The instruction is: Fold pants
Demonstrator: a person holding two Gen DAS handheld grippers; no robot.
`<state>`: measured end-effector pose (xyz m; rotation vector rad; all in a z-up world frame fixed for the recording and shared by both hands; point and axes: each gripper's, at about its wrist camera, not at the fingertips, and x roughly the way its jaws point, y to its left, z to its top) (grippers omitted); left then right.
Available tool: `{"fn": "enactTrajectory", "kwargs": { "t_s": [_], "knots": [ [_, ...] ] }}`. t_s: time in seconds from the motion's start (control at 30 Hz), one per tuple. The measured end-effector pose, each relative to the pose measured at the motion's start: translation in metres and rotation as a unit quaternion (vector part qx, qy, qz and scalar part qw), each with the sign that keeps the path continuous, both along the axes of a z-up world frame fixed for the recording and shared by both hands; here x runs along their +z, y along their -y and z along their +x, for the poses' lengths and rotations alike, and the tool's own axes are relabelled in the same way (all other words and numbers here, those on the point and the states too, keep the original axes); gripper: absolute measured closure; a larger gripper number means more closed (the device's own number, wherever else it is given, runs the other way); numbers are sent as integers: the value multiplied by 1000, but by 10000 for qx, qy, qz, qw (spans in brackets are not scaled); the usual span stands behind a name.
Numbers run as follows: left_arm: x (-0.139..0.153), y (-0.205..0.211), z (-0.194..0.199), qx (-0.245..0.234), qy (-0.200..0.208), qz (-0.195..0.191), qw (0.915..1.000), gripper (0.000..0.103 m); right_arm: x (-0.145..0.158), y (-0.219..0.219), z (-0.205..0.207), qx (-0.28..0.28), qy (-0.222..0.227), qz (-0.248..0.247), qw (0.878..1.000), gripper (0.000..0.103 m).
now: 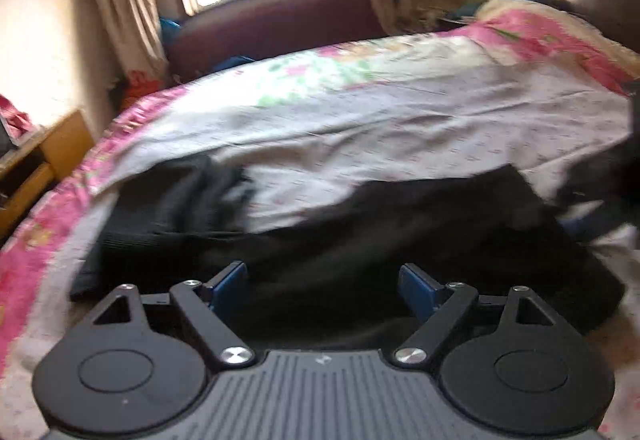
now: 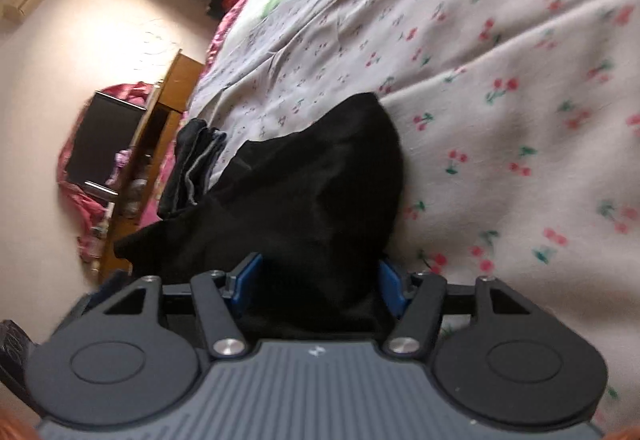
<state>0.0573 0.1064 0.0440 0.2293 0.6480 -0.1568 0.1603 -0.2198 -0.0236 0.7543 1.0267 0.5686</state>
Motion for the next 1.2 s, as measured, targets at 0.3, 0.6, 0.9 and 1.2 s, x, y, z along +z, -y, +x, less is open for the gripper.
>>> {"fn": "enactTrajectory", "kwargs": {
  "t_s": [0.3, 0.6, 0.9, 1.2],
  "knots": [
    [-17, 2, 16, 121, -416, 510, 9978, 7, 10, 14, -16, -393, -158, 631, 9971, 94],
    [-31, 93, 9, -952, -1245, -52, 9876, 11, 25, 117, -39, -1435, -137, 97, 9895, 103],
    [-8, 103, 11, -1061, -748, 348, 9909, 11, 58, 150, -68, -1132, 454, 245, 9922, 39],
    [-24, -32, 45, 418, -995, 877, 9903, 0, 3, 56, -30, -123, -155, 349, 9992, 39]
  ]
}}
